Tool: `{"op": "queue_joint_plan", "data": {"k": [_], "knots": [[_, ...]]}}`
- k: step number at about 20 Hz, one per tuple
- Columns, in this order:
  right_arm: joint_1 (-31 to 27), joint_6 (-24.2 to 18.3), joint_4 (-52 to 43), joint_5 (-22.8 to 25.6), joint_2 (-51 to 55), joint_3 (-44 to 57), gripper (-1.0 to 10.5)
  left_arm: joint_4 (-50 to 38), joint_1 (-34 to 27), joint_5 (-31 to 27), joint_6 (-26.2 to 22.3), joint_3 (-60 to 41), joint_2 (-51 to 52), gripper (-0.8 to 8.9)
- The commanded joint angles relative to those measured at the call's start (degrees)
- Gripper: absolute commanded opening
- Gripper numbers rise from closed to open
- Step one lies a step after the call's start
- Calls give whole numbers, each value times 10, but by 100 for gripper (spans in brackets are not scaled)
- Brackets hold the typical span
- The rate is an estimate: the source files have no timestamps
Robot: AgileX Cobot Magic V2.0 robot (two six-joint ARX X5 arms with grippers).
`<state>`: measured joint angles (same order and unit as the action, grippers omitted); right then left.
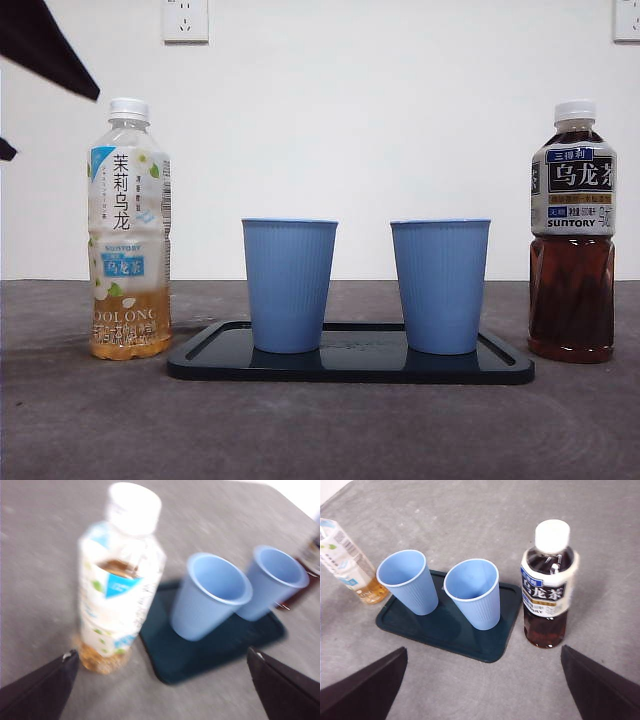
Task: Pour the drink into the cup
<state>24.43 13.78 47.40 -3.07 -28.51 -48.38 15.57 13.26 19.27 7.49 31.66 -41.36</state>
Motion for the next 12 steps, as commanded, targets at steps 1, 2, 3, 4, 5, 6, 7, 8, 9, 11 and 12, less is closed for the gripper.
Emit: {"op": "queue_joint_plan", "data": {"k": [1,2,3,4,5,6,7,8,9,11,12], "knots": [[3,6,4,1,10,-9,490,-62,13,-31,14,-33,-16,527],[3,5,3,1,13,-9,490,-82,18,-43,15,-47,-24,527],[3,5,3,1,13,-9,490,-114,24,-55,16,-65,-37,527],[3,3,3,1,13,-9,490,-147,30,-64,16,-81,-52,527],[3,2,2,2,13,-9,490,-182,37,-75,15,-95,-69,527],[3,-2,2,3,13,-9,490,-220,42,-85,11,-107,-89,527],[3,-5,2,7,13,-9,490,-254,46,-95,8,-115,-110,527],[3,-8,2,12,13,-9,490,-277,49,-104,4,-116,-133,527],[3,-9,2,18,13,-9,490,-303,51,-107,0,-116,-158,527],[3,-12,2,18,13,-9,490,-360,52,-108,1,-116,-208,528],[3,-13,2,18,13,-9,490,-388,52,-117,1,-116,-232,527]]}}
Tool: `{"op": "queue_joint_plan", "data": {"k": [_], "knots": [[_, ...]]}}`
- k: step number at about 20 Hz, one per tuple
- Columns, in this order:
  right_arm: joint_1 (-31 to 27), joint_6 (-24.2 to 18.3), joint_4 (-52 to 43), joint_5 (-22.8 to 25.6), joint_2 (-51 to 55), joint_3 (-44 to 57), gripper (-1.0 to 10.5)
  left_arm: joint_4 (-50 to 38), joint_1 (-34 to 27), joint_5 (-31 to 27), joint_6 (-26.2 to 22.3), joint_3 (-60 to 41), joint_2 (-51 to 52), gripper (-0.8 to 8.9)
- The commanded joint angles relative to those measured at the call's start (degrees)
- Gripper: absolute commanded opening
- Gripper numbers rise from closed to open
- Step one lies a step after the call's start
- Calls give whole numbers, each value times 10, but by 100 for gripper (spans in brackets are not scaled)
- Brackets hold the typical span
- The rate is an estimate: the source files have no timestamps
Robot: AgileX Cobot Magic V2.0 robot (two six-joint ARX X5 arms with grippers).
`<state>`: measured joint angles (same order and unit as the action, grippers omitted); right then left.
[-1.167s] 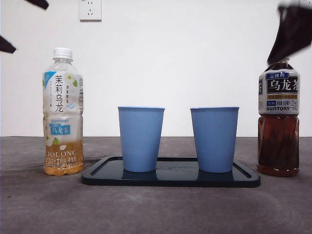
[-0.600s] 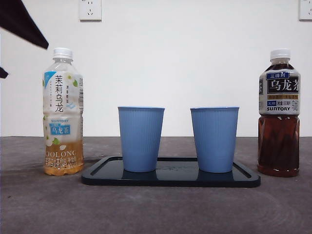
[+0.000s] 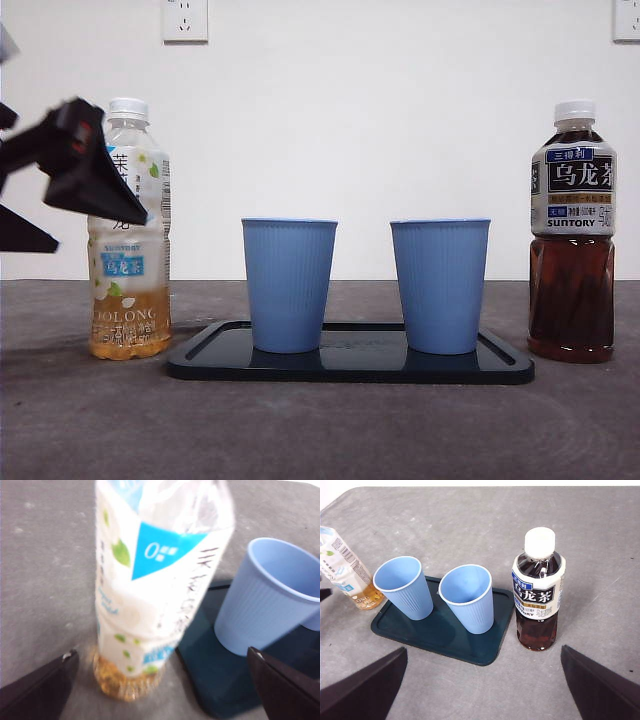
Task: Pour the drink into the cup
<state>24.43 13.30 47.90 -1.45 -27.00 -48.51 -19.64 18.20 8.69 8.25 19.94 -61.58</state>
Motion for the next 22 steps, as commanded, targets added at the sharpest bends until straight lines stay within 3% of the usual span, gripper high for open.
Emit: {"op": "queue_joint_plan", "data": {"k": [1,9,12,15,19,22], "knots": [[3,-9,-3,2,-2,-8,490,-62,3,-22,-7,1,-53,528],[3,-20,-3,4,-2,-8,490,-283,3,-28,-29,2,-197,524],[3,-20,-3,4,-2,-8,490,-336,3,-28,-44,2,-229,444],[3,-20,-3,4,-2,-8,490,-368,2,-28,-50,4,-245,425],[3,-19,-3,4,-2,-8,490,-370,3,-28,-50,11,-247,235],[3,-19,-3,4,-2,-8,490,-370,3,-28,-50,11,-246,235]]}}
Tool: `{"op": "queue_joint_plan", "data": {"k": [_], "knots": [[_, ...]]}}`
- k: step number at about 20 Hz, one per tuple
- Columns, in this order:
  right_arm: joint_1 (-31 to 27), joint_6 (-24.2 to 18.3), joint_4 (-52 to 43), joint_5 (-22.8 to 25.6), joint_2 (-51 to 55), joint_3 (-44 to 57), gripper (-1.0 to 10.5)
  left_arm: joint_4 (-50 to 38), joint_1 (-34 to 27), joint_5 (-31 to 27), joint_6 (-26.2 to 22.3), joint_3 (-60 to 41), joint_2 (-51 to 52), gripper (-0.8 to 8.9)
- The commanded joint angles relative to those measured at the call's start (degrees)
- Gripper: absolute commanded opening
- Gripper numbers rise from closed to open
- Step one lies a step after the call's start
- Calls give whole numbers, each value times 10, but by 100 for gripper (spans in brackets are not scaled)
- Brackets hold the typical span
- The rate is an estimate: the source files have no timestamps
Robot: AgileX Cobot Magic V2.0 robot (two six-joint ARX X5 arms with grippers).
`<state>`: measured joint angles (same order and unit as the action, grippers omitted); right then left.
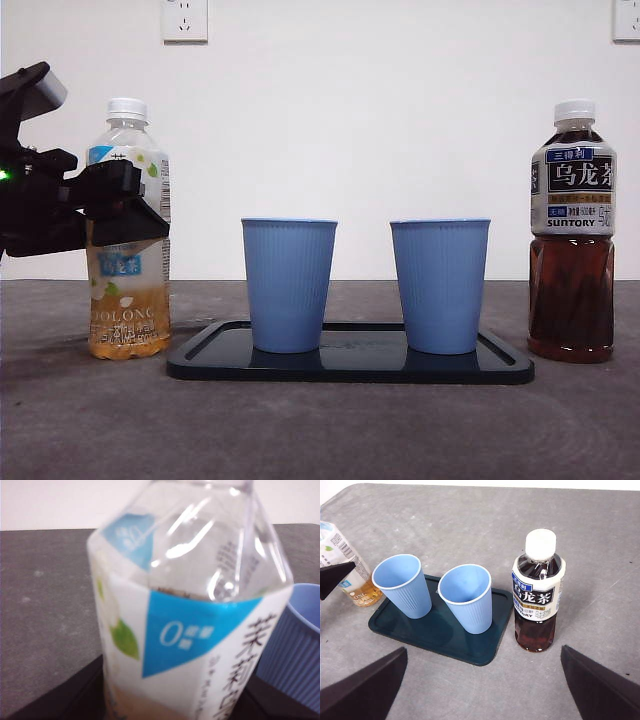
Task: Pour the drink into the cup
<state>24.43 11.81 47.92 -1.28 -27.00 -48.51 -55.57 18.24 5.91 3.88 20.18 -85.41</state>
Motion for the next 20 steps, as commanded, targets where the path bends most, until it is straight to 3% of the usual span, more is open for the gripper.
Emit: {"op": "queue_joint_plan", "data": {"k": [1,5,7,11,15,20], "knots": [[3,-4,-3,3,-2,-8,490,-10,5,0,-6,9,-5,234],[3,-4,-6,3,-2,-8,490,39,28,0,-16,17,56,179],[3,-4,-15,3,-2,-8,490,134,37,0,-23,42,100,179],[3,-2,-25,3,-2,-8,490,374,56,-5,-88,120,172,172],[3,-2,-25,3,-2,-8,490,601,76,-64,-159,221,191,151],[3,-3,-25,3,-2,-7,490,729,120,-180,-233,315,170,154]]}}
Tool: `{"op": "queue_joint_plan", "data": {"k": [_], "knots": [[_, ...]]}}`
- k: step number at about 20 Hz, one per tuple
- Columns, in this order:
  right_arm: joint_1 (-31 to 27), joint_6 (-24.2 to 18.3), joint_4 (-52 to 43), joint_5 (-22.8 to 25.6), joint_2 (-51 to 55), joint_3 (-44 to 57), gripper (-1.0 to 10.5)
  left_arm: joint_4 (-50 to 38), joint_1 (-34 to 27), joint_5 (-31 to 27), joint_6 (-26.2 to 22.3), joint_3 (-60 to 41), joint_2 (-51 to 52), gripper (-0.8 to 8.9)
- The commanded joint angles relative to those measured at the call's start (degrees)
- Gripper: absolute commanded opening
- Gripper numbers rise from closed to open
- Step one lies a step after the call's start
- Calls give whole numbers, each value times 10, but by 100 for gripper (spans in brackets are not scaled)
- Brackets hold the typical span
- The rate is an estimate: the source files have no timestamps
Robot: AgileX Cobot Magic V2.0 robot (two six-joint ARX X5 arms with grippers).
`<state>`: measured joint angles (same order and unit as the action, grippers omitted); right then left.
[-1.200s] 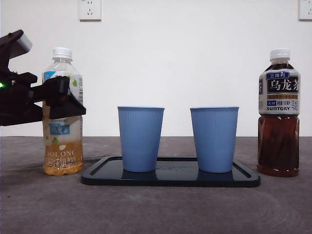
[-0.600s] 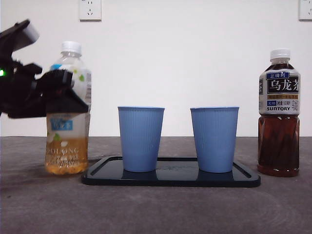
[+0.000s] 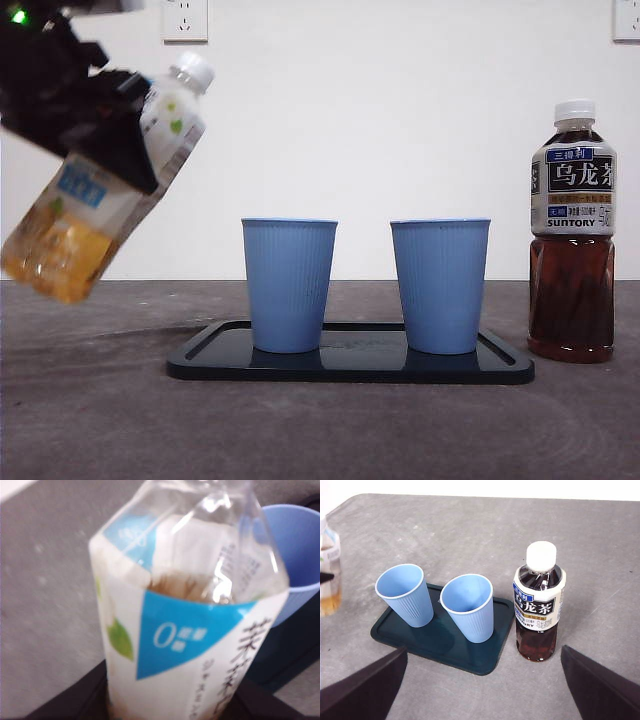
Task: Pour the drink into the cup
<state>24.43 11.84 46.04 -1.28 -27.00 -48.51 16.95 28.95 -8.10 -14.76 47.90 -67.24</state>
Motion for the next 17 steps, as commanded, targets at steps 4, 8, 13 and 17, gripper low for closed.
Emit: {"op": "queue_joint_plan", "data": {"k": [4,8,13,17], "knots": [[3,-3,-6,19,-2,-7,490,82,66,-161,-120,107,-62,153],[3,-3,-5,19,-2,-7,490,122,103,-254,-148,155,-116,153],[3,-3,-5,19,-2,-7,490,148,122,-326,-188,174,-161,153],[3,-3,-6,19,-2,-7,490,149,140,-390,-236,174,-186,153]]}}
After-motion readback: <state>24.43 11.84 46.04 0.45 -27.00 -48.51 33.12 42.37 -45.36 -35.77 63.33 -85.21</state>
